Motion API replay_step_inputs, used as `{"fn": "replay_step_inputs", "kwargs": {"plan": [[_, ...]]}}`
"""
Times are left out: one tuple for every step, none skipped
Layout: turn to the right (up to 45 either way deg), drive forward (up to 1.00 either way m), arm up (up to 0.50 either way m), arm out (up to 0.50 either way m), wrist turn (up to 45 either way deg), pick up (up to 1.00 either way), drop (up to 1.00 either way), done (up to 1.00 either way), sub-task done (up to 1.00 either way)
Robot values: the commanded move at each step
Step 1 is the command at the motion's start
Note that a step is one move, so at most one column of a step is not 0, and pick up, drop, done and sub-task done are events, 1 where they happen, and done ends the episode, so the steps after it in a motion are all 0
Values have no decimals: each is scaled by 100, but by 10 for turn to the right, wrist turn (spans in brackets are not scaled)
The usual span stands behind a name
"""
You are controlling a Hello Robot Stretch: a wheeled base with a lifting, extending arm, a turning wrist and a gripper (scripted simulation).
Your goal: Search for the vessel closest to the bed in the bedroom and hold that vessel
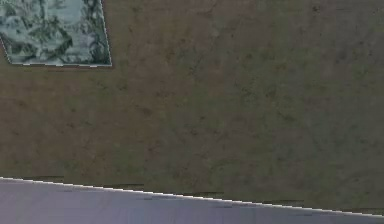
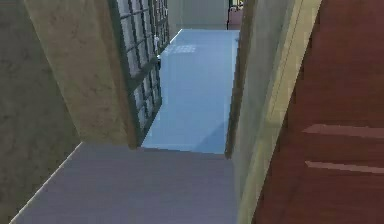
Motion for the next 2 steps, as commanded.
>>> {"fn": "replay_step_inputs", "kwargs": {"plan": [[450, 0, 0, 0, 0, 0, 0, 0, 0], [180, 0, 0, 0, 0, 0, 0, 0, 0]]}}
